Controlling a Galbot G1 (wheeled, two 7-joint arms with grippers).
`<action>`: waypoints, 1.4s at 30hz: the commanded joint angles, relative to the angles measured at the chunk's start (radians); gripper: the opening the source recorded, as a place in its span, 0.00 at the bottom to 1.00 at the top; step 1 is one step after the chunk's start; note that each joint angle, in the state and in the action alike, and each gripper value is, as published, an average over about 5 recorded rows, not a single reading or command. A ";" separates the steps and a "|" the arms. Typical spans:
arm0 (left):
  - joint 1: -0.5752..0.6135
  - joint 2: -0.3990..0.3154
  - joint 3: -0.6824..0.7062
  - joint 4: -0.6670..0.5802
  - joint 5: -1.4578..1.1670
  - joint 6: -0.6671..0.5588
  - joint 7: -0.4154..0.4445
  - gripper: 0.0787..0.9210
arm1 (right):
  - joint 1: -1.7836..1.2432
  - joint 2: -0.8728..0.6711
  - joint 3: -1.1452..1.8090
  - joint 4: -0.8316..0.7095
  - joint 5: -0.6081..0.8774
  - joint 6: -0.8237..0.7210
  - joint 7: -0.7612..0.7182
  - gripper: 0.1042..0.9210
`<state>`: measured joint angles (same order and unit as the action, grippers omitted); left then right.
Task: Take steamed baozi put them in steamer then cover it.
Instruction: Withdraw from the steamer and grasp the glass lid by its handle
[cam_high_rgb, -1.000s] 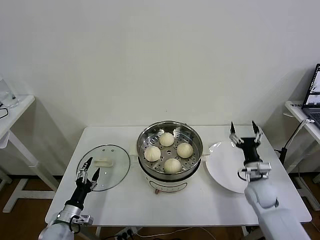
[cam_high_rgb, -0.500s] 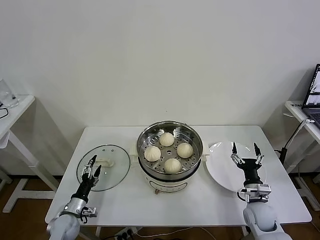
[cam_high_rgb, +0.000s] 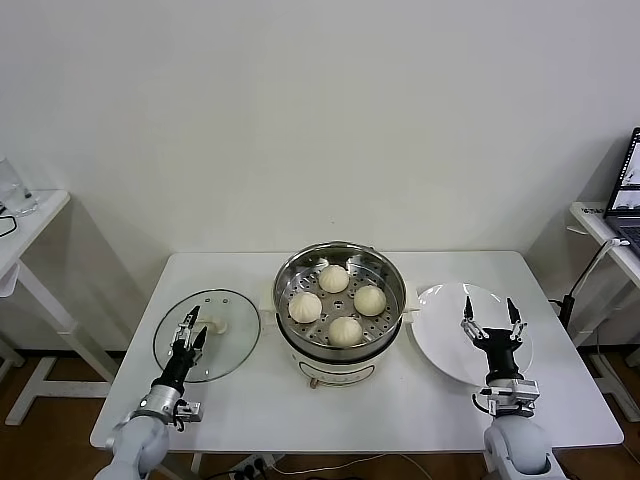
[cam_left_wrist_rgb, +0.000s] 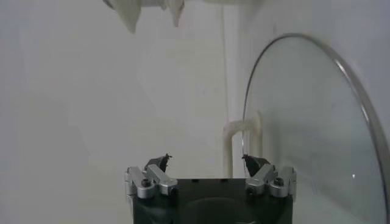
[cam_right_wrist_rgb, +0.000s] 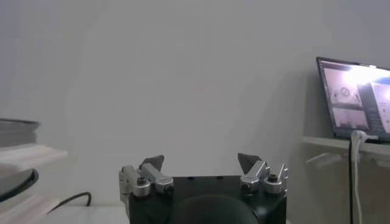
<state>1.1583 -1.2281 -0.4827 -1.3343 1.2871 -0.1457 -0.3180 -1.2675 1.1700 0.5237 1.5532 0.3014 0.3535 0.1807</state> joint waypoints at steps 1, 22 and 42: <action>-0.049 -0.012 0.011 0.037 -0.016 0.015 0.008 0.88 | -0.011 0.011 0.008 -0.001 -0.005 0.002 -0.003 0.88; -0.122 -0.031 0.038 0.109 -0.019 0.050 0.030 0.88 | -0.009 0.021 0.003 -0.002 -0.031 0.007 -0.006 0.88; -0.138 -0.028 0.025 0.150 -0.020 0.050 0.060 0.39 | 0.005 0.024 0.001 -0.010 -0.036 0.011 -0.005 0.88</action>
<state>1.0240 -1.2569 -0.4542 -1.2005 1.2712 -0.0915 -0.2624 -1.2634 1.1933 0.5249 1.5449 0.2666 0.3627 0.1761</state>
